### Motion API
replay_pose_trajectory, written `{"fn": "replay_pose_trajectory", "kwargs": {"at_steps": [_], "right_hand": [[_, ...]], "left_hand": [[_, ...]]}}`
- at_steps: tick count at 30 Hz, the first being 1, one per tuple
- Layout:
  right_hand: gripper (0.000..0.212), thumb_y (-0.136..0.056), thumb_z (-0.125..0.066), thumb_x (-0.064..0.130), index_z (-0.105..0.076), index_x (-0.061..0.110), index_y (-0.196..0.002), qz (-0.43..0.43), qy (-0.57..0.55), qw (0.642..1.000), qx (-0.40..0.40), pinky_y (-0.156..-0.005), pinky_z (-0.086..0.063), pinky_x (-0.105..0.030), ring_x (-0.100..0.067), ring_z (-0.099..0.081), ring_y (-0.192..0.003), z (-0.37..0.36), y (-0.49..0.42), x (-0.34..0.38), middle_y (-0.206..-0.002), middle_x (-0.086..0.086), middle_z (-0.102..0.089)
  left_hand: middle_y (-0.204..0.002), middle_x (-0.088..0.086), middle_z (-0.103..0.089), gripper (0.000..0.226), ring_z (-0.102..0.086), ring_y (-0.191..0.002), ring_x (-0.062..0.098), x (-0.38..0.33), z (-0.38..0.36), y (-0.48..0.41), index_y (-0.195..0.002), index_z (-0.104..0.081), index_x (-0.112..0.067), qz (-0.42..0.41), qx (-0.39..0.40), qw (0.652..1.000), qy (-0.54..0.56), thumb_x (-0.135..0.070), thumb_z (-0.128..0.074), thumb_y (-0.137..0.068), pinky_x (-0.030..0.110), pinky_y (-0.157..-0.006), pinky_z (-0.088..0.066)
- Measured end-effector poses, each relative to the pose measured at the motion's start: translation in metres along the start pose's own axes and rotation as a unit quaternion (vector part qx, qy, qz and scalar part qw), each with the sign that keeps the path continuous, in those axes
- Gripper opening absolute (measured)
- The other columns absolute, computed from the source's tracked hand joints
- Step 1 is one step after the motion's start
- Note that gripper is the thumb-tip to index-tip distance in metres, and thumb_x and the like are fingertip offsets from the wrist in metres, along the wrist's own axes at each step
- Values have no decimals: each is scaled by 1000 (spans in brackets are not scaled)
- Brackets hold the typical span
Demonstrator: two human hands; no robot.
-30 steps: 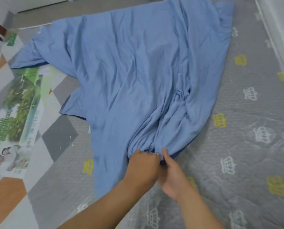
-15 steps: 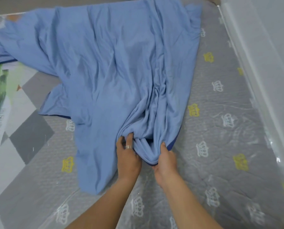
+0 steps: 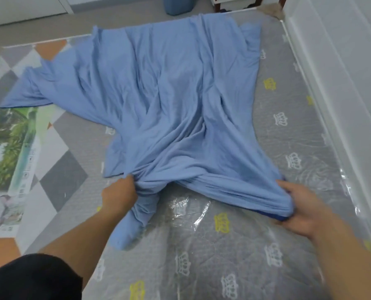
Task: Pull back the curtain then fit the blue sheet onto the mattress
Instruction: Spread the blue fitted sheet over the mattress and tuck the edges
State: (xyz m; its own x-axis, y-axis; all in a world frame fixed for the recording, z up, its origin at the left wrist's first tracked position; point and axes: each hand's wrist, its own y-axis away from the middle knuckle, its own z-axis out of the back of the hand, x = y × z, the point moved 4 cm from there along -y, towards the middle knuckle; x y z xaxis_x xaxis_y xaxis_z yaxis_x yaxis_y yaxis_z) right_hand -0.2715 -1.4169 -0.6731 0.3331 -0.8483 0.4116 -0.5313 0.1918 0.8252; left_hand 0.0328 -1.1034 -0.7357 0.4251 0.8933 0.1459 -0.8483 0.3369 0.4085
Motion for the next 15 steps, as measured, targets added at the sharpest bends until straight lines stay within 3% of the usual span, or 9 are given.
{"fn": "replay_pose_trajectory", "kwargs": {"at_steps": [2, 4, 7, 9, 12, 15], "right_hand": [[34, -74, -74, 23, -78, 10, -105, 35, -67, 995, -67, -62, -62, -46, -29, -76, -85, 37, 2, 15, -104, -13, -76], [34, -97, -52, 29, -67, 17, -125, 68, -172, 974, -128, -70, -63, -42, -24, -75, -91, 62, -10, 14, -109, -6, -76], [32, -99, -50, 36, -65, 25, -125, 92, -247, 954, -146, -95, -50, -37, -20, -63, -116, 61, -34, -6, -132, -4, -65], [28, -98, -51, 36, -61, 31, -124, 80, -241, 954, -157, -107, -39, -41, -24, -49, -133, 52, -53, -25, -148, -6, -50], [39, -102, -47, 31, -49, 29, -141, 17, -169, 968, -185, -117, -27, -42, -32, -28, -148, 42, -83, -69, -162, -13, -26], [34, -103, -50, 21, -53, 8, -133, -82, -67, 974, -201, -105, -40, -42, -35, -47, -134, 33, -111, -120, -147, -23, -46]], "left_hand": [[-112, 10, -66, 43, -66, -97, 33, 4, 11, 2, -130, -46, -26, 29, 9, 999, 30, -19, -43, -88, 40, -73, -45], [-114, 11, -65, 53, -64, -100, 34, -4, 13, 10, -141, -40, -28, 35, 16, 995, 95, -16, -42, -90, 39, -73, -45], [-118, 9, -63, 50, -61, -106, 29, -32, -4, 32, -137, -48, -34, 13, -7, 950, 311, -10, -45, -94, 39, -88, -49], [-117, 7, -58, 47, -58, -105, 27, -51, -22, 52, -137, -50, -35, 9, -27, 929, 370, -11, -50, -96, 40, -91, -49], [-120, 9, -49, 51, -58, -105, 33, -72, -62, 71, -140, -48, -19, -5, 5, 948, 319, -20, -59, -91, 39, -88, -49], [-137, 9, -39, 51, -52, -118, 33, -68, -96, 71, -137, -48, -19, 58, 52, 952, 296, -28, -62, -89, 41, -90, -50]]}}
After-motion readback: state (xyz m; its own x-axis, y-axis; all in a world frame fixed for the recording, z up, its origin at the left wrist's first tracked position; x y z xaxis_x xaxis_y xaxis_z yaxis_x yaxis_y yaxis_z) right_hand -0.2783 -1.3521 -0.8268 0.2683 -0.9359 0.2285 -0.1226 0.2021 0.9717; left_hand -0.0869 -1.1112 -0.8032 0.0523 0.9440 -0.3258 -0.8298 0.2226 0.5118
